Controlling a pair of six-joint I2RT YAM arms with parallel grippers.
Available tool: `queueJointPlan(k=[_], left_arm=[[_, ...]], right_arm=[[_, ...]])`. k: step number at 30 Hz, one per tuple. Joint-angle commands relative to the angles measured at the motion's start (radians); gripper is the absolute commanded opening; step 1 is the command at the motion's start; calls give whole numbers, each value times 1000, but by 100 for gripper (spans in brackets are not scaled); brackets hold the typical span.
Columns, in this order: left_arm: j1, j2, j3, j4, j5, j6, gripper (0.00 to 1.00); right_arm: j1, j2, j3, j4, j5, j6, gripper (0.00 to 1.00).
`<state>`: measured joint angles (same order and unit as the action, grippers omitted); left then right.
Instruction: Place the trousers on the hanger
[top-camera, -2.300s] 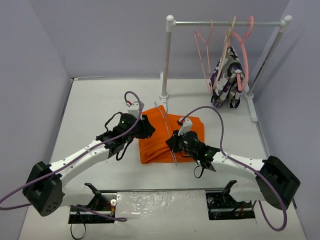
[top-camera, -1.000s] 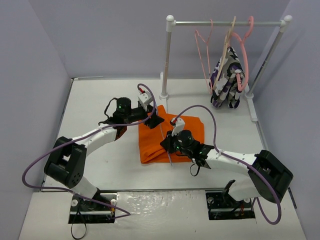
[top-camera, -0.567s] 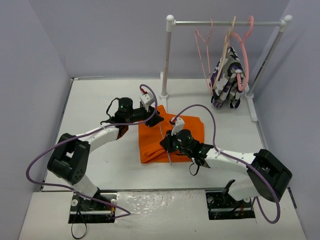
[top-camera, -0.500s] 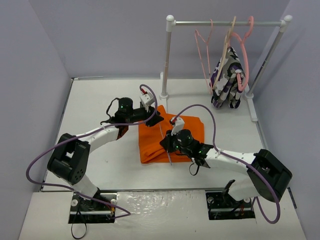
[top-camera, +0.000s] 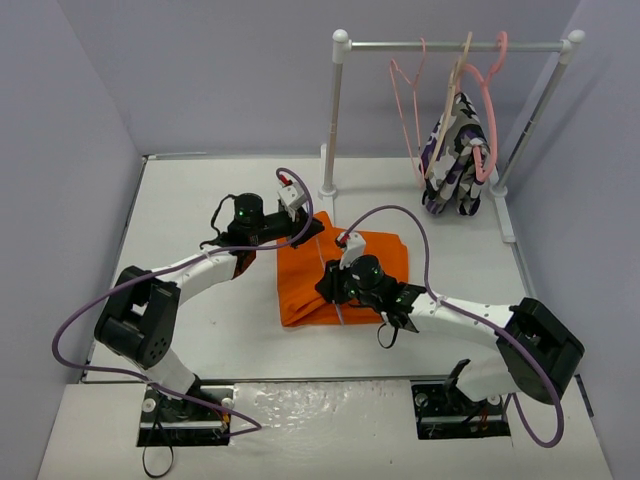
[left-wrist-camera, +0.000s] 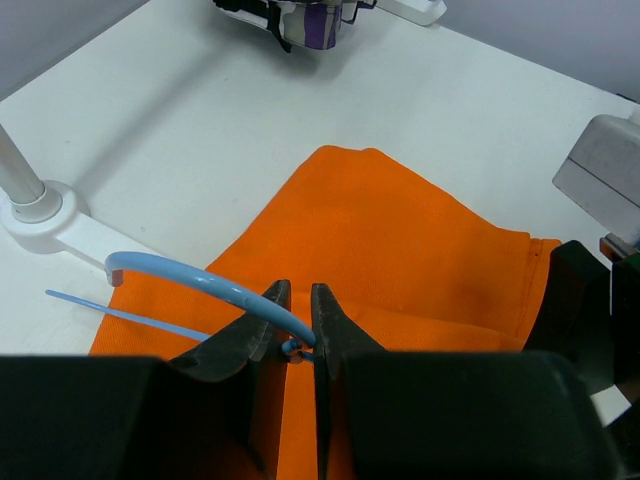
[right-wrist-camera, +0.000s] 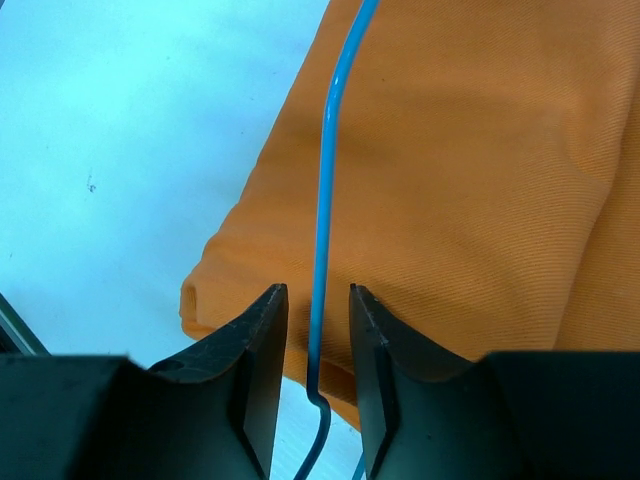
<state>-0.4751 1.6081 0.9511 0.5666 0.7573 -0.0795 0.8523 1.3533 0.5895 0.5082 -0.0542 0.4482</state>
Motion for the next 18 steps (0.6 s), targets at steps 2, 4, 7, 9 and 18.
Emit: queueJointPlan(k=[2, 4, 7, 9, 18], left_arm=[[5, -42, 0, 54, 60, 63, 8], [6, -45, -7, 44, 80, 76, 8], [13, -41, -9, 34, 121, 109, 9], [15, -42, -9, 28, 142, 115, 10], [27, -53, -9, 2, 163, 138, 10]], right_arm=[[-28, -114, 121, -160, -25, -47, 42], [-71, -144, 140, -215, -61, -42, 48], [-151, -184, 156, -289, -145, -38, 56], [-204, -210, 168, -339, -183, -35, 61], [-325, -62, 278, -429, -249, 10, 71]])
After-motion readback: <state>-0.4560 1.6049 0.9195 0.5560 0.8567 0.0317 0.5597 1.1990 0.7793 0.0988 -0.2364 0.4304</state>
